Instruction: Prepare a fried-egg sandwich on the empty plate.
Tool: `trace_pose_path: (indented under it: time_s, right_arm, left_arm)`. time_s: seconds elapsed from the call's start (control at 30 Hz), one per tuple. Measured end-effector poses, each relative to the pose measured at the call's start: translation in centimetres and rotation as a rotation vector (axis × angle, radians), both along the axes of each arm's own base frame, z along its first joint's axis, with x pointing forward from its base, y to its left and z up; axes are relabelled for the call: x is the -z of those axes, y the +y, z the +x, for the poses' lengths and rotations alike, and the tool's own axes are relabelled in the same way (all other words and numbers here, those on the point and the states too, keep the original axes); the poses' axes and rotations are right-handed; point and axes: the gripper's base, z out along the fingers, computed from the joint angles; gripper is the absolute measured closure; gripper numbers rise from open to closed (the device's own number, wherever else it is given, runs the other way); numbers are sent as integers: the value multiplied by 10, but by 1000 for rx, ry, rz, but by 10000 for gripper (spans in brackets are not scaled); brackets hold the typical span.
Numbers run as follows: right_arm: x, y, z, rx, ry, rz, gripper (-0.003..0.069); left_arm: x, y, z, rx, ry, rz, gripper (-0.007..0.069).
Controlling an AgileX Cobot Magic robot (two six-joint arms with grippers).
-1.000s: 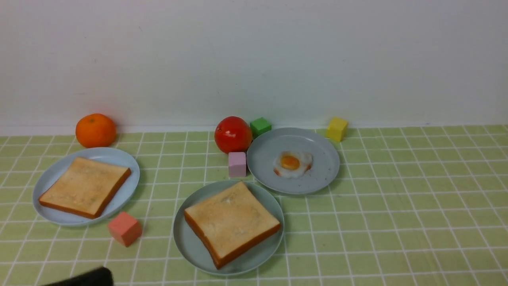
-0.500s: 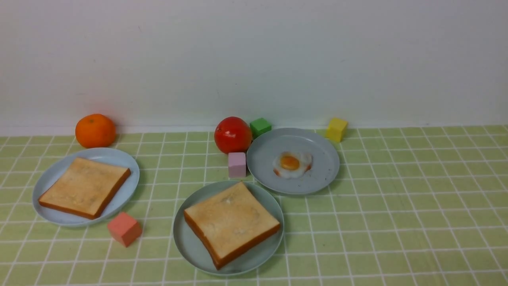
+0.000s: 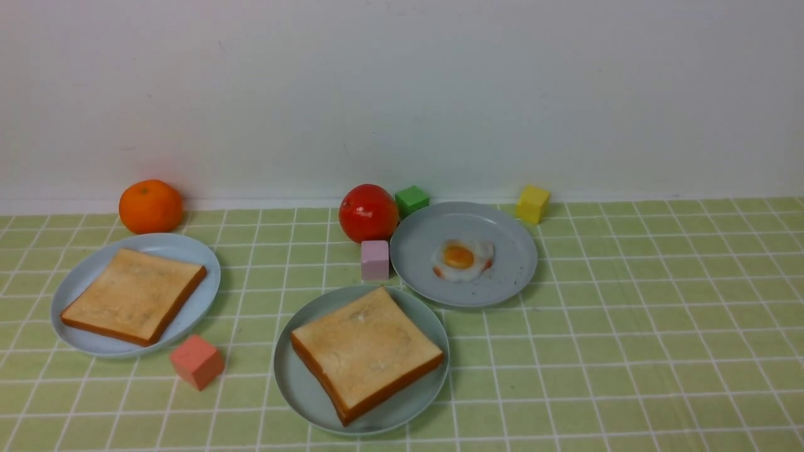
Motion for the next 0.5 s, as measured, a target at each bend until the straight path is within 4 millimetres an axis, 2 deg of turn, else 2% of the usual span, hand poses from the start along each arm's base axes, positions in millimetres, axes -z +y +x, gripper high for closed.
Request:
trace_pose_path:
  time_s: [0.5]
  right_arm:
    - [0,0,0,0,1,0,638]
  left_arm:
    - [0,0,0,0,0,-1,638]
